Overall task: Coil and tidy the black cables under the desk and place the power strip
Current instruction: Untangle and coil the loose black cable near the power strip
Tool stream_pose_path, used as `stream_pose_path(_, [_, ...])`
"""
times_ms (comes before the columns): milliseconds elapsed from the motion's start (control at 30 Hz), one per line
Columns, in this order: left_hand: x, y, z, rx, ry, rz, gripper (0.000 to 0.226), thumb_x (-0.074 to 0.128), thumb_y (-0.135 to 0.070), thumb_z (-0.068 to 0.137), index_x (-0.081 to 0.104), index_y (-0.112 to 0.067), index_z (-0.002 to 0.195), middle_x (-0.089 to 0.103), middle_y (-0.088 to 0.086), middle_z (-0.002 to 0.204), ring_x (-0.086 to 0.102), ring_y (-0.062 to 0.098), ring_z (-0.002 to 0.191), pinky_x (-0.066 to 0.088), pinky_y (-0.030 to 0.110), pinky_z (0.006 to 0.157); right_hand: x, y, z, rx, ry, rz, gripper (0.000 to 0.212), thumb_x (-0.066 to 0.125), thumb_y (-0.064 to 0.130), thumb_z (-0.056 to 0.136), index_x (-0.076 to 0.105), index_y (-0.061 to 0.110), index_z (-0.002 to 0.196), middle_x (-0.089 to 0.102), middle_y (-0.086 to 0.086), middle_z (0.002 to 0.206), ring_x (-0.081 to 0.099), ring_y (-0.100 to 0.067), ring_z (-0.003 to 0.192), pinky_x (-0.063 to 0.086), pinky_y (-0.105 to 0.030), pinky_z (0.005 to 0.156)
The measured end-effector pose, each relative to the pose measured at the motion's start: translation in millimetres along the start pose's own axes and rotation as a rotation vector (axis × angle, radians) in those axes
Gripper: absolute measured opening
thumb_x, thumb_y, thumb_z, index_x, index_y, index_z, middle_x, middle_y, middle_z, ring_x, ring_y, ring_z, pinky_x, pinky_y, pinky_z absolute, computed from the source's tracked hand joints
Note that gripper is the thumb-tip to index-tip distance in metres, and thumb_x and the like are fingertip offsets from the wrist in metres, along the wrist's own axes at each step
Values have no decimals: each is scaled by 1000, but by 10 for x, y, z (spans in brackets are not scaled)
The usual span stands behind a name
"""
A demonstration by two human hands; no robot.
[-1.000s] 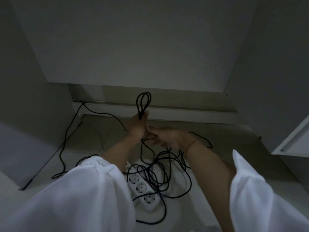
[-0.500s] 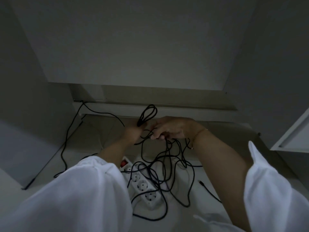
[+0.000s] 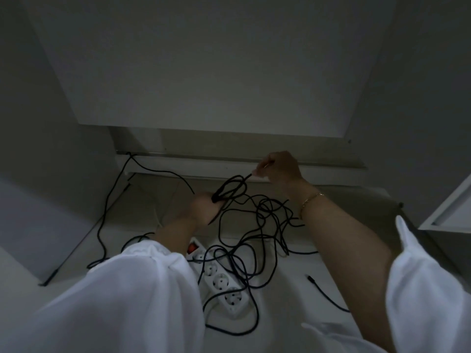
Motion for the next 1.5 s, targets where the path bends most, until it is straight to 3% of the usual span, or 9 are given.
stream_pose_path(100, [70, -39, 41, -54, 10, -205, 47, 44, -36, 97, 38, -14, 57, 39, 3, 54, 35, 13, 49, 24, 25, 47, -26, -58, 1, 19, -147, 82, 25, 78, 8, 69, 55, 12, 62, 54, 3, 64, 55, -16, 73, 45, -26, 66])
stream_pose_path(367, [268, -144, 53, -232, 208, -857, 43, 46, -19, 93, 34, -19, 52, 29, -10, 32, 20, 3, 25, 14, 15, 27, -30, -68, -65, 128, -209, -59, 41, 64, 39, 85, 41, 14, 62, 45, 2, 66, 49, -18, 72, 29, -23, 47])
stream_pose_path(533, [339, -178, 90, -250, 259, -1034, 35, 42, -16, 95, 36, -19, 60, 25, -10, 38, 20, 3, 29, 14, 17, 34, 33, -124, -71, 178, -186, -202, 51, 44, 53, 92, 62, 11, 115, 63, -4, 114, 59, -23, 101, 37, -23, 62])
stream_pose_path(733, [270, -254, 63, -244, 232, -1276, 43, 35, -16, 93, 39, -17, 50, 29, -4, 37, 23, 8, 28, 20, 17, 34, 32, -213, -62, 267, -163, -258, 44, 35, 38, 99, 55, 6, 122, 56, -12, 127, 54, -28, 113, 35, -25, 75])
stream_pose_path(1000, [261, -291, 53, -284, 57, -1107, 37, 40, -48, 96, 40, -23, 69, 26, -4, 45, 22, 6, 29, 16, 16, 32, 53, -206, -65, 155, -38, -400, 40, 41, 37, 97, 64, 6, 105, 64, -11, 113, 59, -25, 101, 37, -21, 63])
stream_pose_path(1100, [269, -287, 56, -289, 39, -1050, 46, 39, -56, 93, 41, -17, 68, 43, -1, 48, 28, 4, 29, 18, 16, 31, 92, -152, -68, 83, 4, -535, 41, 41, 40, 97, 64, 8, 110, 63, -9, 116, 58, -24, 106, 38, -22, 69])
stream_pose_path(1200, [222, -302, 67, -247, 66, -1086, 44, 42, -63, 88, 50, -20, 98, 63, 5, 62, 35, 8, 36, 22, 13, 30, 113, -137, -64, 63, -52, -596, 40, 40, 38, 97, 65, 8, 105, 64, -9, 112, 58, -23, 103, 29, -21, 52])
stream_pose_path(1333, [245, -308, 59, -179, 143, -835, 41, 49, -45, 94, 52, -14, 121, 66, -1, 52, 33, 5, 29, 20, 13, 30, 79, -161, -76, 118, -182, -467, 38, 39, 37, 98, 64, 8, 103, 63, -9, 113, 58, -23, 102, 27, -21, 53])
stream_pose_path(1500, [400, -215, 80, -201, 128, -515, 18, 45, -26, 99, 49, -11, 107, 41, 3, 58, 37, 6, 33, 25, 12, 32, 102, -191, -59, 208, -135, 76, 29, 48, 30, 95, 66, 8, 96, 62, -6, 101, 56, -20, 90, 45, -26, 77])
Point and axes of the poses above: each hand's wrist, its own z-axis towards the middle knuckle, its own x-axis out of the palm, y = z × x, the point moved 4 cm from there along z, towards the middle knuckle
